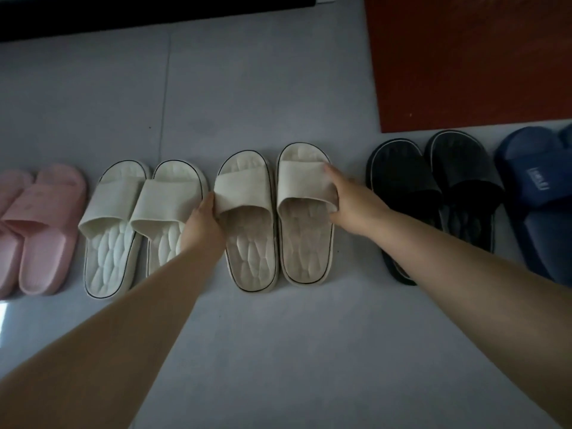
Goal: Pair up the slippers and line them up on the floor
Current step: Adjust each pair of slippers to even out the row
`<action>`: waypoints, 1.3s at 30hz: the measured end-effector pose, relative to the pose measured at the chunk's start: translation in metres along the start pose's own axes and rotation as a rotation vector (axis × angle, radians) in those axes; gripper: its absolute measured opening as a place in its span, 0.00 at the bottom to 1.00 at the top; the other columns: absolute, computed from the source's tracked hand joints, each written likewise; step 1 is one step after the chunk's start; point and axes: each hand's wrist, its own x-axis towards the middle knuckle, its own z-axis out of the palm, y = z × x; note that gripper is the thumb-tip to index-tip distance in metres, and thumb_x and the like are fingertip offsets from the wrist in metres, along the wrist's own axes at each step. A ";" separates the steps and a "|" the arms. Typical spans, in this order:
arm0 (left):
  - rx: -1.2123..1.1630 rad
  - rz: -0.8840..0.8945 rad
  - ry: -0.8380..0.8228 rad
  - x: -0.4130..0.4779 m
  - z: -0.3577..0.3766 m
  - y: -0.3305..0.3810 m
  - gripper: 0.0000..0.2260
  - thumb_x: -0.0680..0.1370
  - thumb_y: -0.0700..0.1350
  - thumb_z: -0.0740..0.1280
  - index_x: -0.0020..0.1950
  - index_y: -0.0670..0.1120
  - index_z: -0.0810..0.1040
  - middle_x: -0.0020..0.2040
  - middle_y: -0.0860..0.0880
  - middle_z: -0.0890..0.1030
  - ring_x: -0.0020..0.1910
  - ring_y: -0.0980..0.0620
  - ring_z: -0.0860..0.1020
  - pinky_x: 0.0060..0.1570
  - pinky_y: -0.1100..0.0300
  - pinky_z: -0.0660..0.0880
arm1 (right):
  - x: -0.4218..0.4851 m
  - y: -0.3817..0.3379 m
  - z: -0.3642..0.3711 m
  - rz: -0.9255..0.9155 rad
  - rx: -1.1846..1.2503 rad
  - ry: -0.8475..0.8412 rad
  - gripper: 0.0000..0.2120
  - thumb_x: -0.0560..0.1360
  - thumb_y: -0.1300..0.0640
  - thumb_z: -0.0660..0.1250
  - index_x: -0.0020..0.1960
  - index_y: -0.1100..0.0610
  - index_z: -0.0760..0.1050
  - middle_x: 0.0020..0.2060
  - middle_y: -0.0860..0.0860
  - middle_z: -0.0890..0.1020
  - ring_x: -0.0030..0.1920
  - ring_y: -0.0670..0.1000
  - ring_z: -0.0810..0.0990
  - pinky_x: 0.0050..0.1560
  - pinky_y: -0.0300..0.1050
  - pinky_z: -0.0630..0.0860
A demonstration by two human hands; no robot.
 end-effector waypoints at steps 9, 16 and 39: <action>0.167 -0.043 -0.073 -0.012 -0.002 0.027 0.32 0.77 0.43 0.60 0.77 0.50 0.48 0.73 0.41 0.61 0.69 0.36 0.63 0.65 0.42 0.64 | -0.075 0.126 -0.035 0.532 0.306 0.437 0.31 0.70 0.51 0.72 0.68 0.60 0.65 0.63 0.61 0.72 0.58 0.61 0.76 0.57 0.50 0.72; 0.370 0.241 -0.195 -0.043 -0.003 0.081 0.28 0.77 0.47 0.63 0.75 0.59 0.56 0.78 0.51 0.53 0.77 0.44 0.49 0.76 0.48 0.49 | -0.045 0.117 -0.023 0.420 0.159 0.496 0.16 0.76 0.55 0.63 0.56 0.67 0.73 0.55 0.66 0.74 0.52 0.67 0.76 0.50 0.52 0.72; 0.746 0.518 -0.475 -0.008 -0.003 0.088 0.36 0.75 0.57 0.64 0.76 0.59 0.46 0.77 0.43 0.45 0.73 0.39 0.54 0.69 0.48 0.65 | -0.219 0.081 -0.090 0.669 0.117 0.030 0.24 0.75 0.55 0.67 0.69 0.57 0.66 0.64 0.55 0.74 0.58 0.53 0.74 0.54 0.42 0.69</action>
